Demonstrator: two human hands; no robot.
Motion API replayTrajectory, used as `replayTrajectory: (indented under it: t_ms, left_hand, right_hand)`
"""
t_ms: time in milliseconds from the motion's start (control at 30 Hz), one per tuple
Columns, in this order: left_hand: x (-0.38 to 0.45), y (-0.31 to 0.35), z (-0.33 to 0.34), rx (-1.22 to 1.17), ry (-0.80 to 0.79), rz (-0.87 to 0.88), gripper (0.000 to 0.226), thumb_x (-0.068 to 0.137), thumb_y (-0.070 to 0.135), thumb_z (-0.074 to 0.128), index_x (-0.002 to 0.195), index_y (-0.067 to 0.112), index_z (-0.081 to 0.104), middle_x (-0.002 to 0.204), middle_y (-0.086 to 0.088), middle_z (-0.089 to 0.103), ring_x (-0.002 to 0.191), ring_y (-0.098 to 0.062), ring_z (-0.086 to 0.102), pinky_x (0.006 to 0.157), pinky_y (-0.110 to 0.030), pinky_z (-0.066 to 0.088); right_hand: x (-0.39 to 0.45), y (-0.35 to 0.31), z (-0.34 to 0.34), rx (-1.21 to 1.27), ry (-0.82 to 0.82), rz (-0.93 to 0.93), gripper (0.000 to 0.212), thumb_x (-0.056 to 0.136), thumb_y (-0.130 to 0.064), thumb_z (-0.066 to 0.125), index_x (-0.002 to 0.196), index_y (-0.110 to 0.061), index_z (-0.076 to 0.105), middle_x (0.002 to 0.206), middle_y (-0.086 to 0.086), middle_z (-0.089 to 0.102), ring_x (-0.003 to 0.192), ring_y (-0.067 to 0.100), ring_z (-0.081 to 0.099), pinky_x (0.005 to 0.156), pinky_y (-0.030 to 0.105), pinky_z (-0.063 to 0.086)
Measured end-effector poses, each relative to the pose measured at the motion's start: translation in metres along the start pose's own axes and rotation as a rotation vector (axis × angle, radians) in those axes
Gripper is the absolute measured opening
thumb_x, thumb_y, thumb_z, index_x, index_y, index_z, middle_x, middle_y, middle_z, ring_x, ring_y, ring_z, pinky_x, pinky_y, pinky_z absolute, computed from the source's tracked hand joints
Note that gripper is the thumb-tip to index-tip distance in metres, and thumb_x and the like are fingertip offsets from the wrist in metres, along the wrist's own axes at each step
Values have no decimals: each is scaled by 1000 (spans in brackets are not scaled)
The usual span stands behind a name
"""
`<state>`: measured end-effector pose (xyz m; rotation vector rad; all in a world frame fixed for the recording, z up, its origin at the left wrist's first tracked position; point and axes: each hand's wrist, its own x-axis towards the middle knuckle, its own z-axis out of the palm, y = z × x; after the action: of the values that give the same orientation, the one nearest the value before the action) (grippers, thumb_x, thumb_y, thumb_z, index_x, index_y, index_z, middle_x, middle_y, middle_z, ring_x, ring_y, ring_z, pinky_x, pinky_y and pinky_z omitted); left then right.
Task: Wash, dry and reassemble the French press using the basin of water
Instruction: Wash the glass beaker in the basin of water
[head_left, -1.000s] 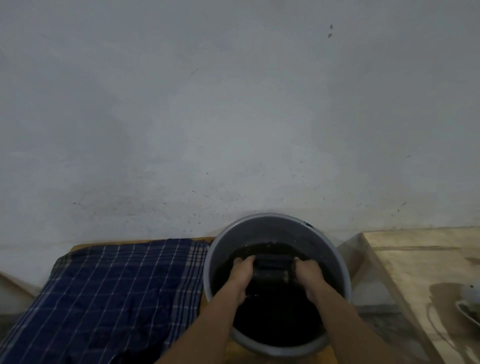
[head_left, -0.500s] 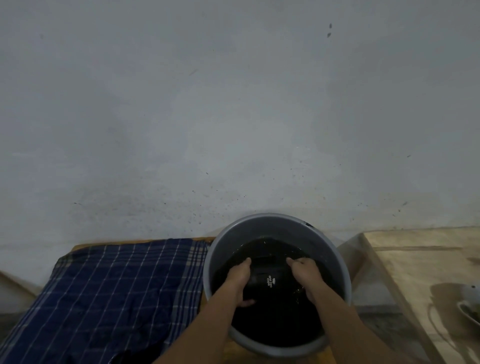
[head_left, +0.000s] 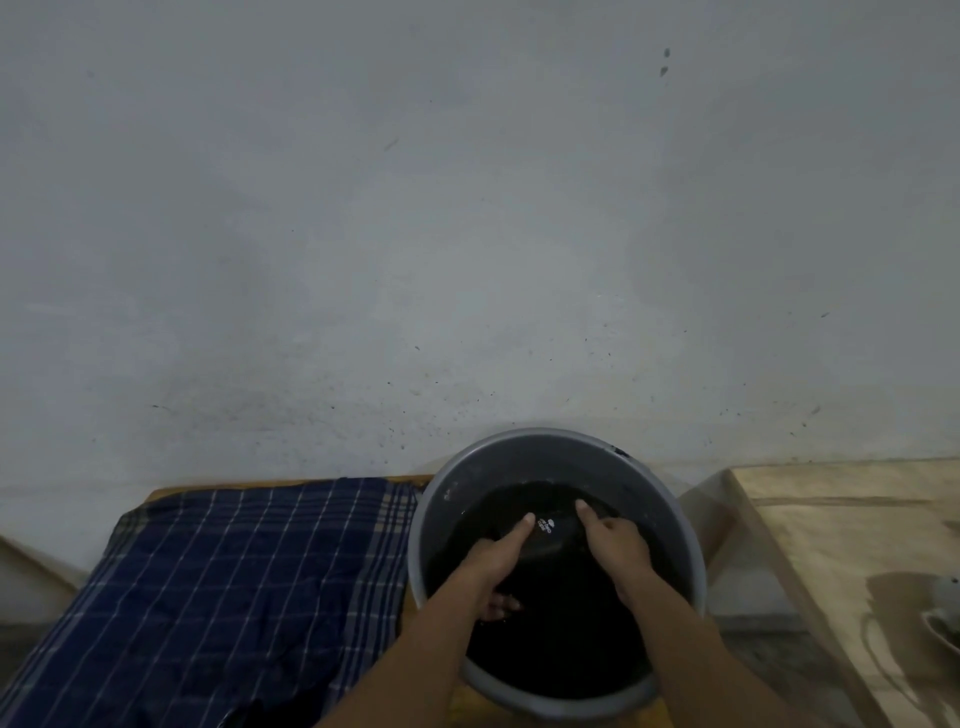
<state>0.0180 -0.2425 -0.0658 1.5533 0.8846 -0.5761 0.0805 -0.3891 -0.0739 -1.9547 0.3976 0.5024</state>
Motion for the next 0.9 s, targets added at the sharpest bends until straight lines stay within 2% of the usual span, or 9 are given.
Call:
replayTrajectory:
  t_ms: [100,167,267,367,433,533,633,767,900]
  left_hand:
    - [5,1,2,9,-18,127,100,74,74,57,151,19,25,146,-10,44,125,-28,50,103,-36,41]
    - [6,3,4,29,-16,229,102,73,66,63,153,19,21,149,-9,39,132,-28,44,113,-39,34]
    - [7,4,4,17,55,278,71,87,50,61,144,16,37,139,-11,50,122,-26,52,110,-39,39]
    - [7,6,0,-202,13,75,54,91,50,55,131,14,48,122,-14,57,108,-29,56,101,-43,47]
    - [2,8,-2,-286,-64,7,62,84,51,64,131,14,48,116,-14,60,104,-31,59,99,-44,49]
    - [5,6,2,-174,-80,136,80,73,40,77,140,17,39,123,-13,60,107,-29,62,96,-41,52]
    - [6,3,3,-141,-35,169,67,87,37,67,142,20,33,132,-11,52,114,-28,55,96,-42,49]
    - [3,8,-3,-224,-24,-3,69,90,54,55,145,16,34,139,-13,45,121,-30,47,99,-46,46]
    - [8,2,3,-35,-18,185,93,79,45,72,151,13,23,144,-11,46,124,-27,50,106,-37,42]
  right_hand:
    - [1,1,0,-77,82,-9,55,99,-43,38,88,0,69,90,16,70,84,31,63,79,33,48]
    - [3,3,-1,-62,100,0,53,99,-40,38,89,1,69,88,20,71,83,34,66,82,41,54]
    - [8,5,0,114,20,23,33,93,-35,56,87,-5,68,88,18,70,85,34,67,86,46,55]
    - [8,6,1,176,-53,13,23,85,-31,68,92,-10,66,97,13,67,93,28,63,91,42,51]
    - [10,8,2,111,-39,11,27,85,-36,67,91,-9,68,100,12,68,94,27,62,92,38,50]
    - [8,10,1,-63,40,18,49,93,-44,52,109,0,67,111,19,67,102,33,62,89,33,47]
    - [7,6,0,-62,35,39,44,99,-33,43,119,2,60,119,20,61,106,34,57,86,32,42]
    - [9,5,0,-89,33,63,49,97,-38,48,117,5,59,115,20,63,101,33,59,90,34,45]
    - [7,8,-1,-137,92,79,51,100,-36,39,116,7,60,112,22,64,96,33,60,84,33,47]
